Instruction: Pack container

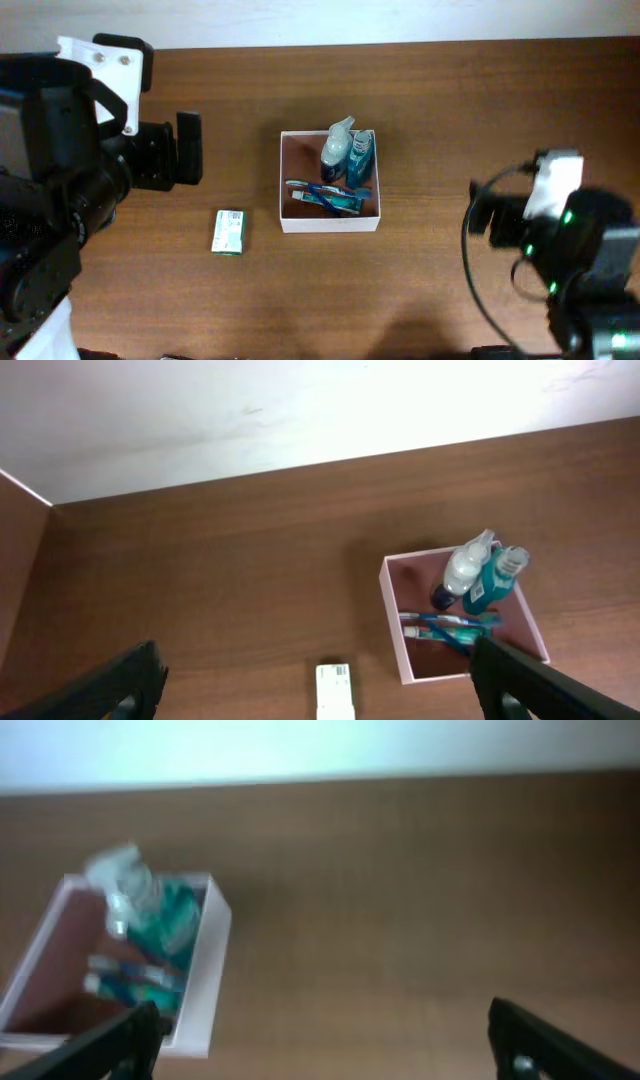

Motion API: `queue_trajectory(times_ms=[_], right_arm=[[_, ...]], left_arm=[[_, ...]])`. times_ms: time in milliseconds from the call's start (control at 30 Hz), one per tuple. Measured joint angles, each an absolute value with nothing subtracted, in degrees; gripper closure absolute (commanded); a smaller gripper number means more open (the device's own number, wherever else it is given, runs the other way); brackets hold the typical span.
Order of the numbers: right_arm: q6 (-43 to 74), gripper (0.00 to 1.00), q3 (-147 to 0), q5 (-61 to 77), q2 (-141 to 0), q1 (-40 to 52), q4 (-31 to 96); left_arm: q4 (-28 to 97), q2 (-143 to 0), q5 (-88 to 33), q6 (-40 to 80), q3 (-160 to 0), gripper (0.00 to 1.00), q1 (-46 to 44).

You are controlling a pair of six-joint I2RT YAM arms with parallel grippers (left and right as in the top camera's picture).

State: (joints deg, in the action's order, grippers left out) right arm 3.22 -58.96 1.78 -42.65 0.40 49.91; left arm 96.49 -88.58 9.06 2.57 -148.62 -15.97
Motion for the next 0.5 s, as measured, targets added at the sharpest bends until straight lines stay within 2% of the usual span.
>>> queue_trajectory(times_ms=[267, 500], right_arm=[[3.2, 0.01, -29.7, 3.6, -15.3, -0.4, 48.7], [3.2, 0.01, -15.6, 4.0, -1.8, -0.4, 48.8]], left_arm=[[96.7, -88.5, 9.1, 2.6, -148.6, 0.01, -16.0], [96.7, -88.5, 9.1, 2.6, -148.6, 0.01, -16.0]])
